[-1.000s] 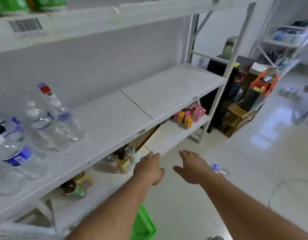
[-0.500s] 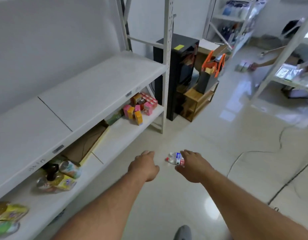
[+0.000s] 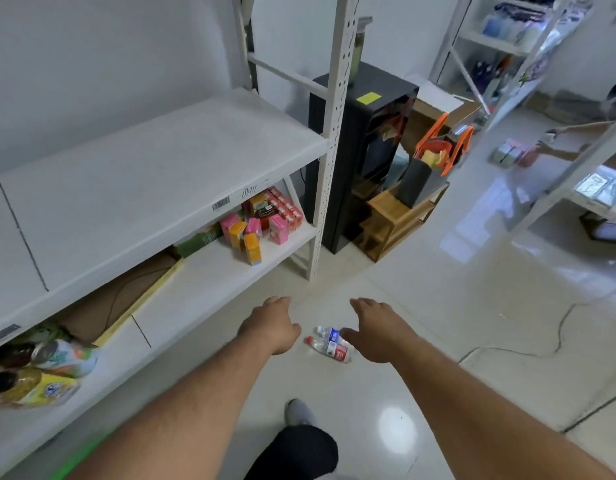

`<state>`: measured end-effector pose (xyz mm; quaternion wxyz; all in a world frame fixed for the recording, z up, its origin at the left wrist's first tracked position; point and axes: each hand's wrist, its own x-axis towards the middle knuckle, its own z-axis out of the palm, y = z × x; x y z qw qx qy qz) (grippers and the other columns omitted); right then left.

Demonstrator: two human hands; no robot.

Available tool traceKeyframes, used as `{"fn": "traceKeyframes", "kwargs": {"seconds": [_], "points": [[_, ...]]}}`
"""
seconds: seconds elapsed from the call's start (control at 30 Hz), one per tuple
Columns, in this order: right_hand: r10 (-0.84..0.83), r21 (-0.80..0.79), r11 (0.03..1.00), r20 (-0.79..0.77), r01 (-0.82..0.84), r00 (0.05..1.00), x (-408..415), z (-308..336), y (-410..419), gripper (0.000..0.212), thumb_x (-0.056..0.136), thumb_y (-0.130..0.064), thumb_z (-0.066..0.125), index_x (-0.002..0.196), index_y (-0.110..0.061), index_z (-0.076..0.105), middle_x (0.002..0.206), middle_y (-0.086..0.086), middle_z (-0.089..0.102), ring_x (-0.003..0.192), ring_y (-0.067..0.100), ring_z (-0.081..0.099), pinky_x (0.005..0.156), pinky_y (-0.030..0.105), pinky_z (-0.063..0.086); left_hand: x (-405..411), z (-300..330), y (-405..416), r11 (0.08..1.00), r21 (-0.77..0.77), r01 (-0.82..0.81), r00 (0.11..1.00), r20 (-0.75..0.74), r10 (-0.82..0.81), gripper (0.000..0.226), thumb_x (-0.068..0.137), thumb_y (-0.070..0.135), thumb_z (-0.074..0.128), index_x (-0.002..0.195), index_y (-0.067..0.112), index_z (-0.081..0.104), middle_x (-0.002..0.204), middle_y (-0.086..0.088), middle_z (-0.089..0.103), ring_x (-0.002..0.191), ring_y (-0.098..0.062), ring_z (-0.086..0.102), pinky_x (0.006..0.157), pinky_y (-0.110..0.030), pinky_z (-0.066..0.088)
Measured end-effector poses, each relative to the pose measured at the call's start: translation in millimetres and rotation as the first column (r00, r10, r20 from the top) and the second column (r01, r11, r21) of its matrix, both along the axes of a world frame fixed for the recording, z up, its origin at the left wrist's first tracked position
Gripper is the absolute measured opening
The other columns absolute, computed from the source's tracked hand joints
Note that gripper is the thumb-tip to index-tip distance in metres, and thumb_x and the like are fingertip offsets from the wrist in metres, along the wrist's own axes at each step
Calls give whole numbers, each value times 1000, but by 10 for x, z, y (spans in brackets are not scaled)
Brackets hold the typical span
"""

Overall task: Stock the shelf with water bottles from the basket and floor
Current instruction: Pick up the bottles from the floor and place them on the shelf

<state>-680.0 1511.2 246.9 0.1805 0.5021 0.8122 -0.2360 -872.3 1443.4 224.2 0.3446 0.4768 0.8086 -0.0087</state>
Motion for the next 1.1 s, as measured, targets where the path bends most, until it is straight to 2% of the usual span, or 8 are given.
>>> {"fn": "traceKeyframes", "kwargs": {"seconds": [0.2,0.4,0.6,0.83,1.1], "points": [[71,45,996,86,-75,994,-208,39,985,70,98,-51,50,156,-19,27,159,4,34,140,28,38,111,39,39,-112,-182,816,993,17,-118,989,92,116,70,92,40,54,154,26,23,159,0,26,139,-27,38,108,-42,40],[130,32,991,61,-132,990,-431,148,1584,68,99,-50,50,156,-19,27,158,5,36,139,28,40,111,38,39,-299,-74,1360,977,31,-210,970,128,204,72,90,39,56,153,25,25,158,-1,31,139,-26,39,109,-43,41],[250,-2,968,36,-250,968,-565,39,2183,70,99,-50,50,156,-19,26,159,5,34,141,28,38,113,39,37,-293,-95,1691,937,52,-344,933,127,336,74,86,40,57,152,29,25,154,-1,38,131,-28,49,103,-42,46],[477,-70,877,14,-475,879,-400,-231,2969,75,97,-53,49,157,-16,25,158,7,35,141,30,36,114,39,33,160,-457,1985,813,-36,-581,805,127,580,78,73,54,56,146,31,38,149,1,45,128,-26,52,105,-40,46],[633,-213,761,43,-612,773,-45,-684,3655,75,96,-54,50,156,-15,26,155,8,37,138,31,40,110,39,36,1134,-622,2135,600,-167,-782,588,120,800,76,89,48,60,153,24,28,159,-5,29,141,-25,38,115,-33,33]]}}
